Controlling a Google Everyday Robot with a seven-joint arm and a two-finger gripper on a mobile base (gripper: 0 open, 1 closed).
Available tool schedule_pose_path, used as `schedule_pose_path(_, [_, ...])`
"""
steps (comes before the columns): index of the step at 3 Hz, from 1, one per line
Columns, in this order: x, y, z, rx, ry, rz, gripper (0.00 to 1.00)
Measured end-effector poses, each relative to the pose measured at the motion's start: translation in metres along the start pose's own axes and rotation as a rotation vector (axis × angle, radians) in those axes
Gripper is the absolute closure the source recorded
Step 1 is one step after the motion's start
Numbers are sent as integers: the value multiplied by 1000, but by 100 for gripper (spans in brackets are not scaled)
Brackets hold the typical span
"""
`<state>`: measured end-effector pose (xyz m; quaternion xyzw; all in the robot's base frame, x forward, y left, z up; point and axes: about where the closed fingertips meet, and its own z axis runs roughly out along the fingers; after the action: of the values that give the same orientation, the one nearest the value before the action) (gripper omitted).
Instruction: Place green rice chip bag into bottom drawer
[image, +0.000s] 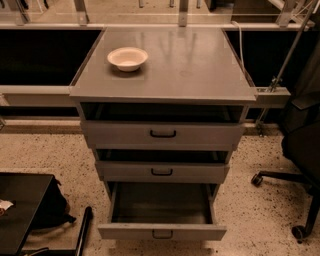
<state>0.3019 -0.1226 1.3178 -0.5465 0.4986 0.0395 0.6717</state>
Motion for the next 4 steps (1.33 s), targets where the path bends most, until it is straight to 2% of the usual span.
schedule_pose_path(1, [-19,26,-5,35,1,-30,100])
schedule_pose_path(2, [-19,26,-5,35,1,-30,100])
schedule_pose_path(3, [8,30,15,46,-5,-33,100])
schedule_pose_path(4, [95,38,64,62,35,-33,100])
